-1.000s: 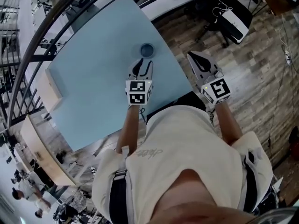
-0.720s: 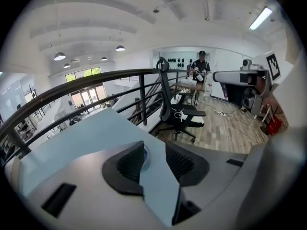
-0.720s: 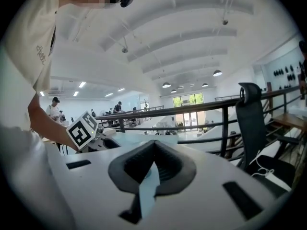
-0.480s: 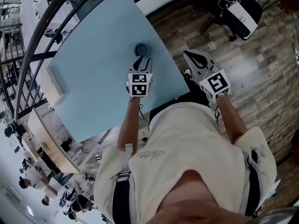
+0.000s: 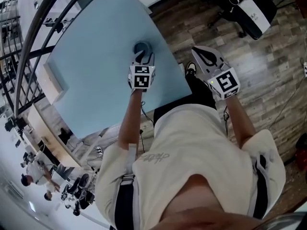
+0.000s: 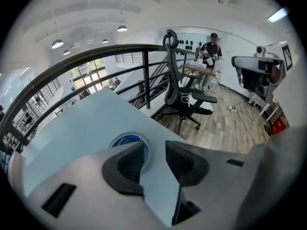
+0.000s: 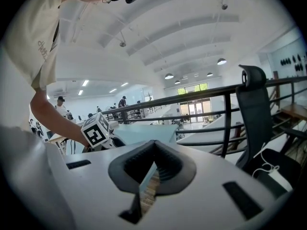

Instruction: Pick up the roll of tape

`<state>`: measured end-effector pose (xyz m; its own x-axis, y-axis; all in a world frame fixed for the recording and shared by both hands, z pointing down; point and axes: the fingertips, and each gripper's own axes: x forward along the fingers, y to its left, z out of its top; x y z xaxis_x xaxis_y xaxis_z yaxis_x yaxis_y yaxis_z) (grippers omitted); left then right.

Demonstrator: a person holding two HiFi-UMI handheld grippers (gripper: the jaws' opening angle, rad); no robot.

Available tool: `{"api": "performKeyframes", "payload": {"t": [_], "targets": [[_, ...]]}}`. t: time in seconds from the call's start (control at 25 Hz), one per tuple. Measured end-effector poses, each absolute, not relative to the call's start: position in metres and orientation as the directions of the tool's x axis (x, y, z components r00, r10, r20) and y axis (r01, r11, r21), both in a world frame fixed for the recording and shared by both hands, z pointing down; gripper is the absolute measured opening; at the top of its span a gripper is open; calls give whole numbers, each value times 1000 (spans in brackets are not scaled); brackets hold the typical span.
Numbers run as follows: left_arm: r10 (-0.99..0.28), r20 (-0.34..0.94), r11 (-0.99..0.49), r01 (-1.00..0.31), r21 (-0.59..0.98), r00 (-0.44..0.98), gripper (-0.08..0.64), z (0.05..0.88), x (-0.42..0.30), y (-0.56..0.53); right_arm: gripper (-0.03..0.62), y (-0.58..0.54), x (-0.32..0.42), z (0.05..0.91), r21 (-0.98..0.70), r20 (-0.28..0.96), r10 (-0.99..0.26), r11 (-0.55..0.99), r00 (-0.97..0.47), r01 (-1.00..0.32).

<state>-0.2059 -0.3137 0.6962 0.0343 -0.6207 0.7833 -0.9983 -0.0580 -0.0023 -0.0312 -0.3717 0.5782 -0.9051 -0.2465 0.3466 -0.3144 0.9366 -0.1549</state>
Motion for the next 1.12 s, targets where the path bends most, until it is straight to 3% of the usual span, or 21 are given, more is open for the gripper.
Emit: {"api": "performKeyframes", "payload": {"t": [0.48, 0.84, 1.12], "targets": [[-509, 861, -69, -997, -30, 9, 150, 745, -214, -308, 6, -377, -23, 600, -209, 364, -240, 920, -900, -330], [-464, 886, -148, -986, -71, 6, 63, 754, -210, -311, 6, -376, -13, 605, -232, 376, -259, 903, -890, -360], [-485, 874, -89, -994, -59, -8, 57, 750, -212, -307, 6, -371, -16, 608, -225, 389, -255, 905, -885, -360]]}}
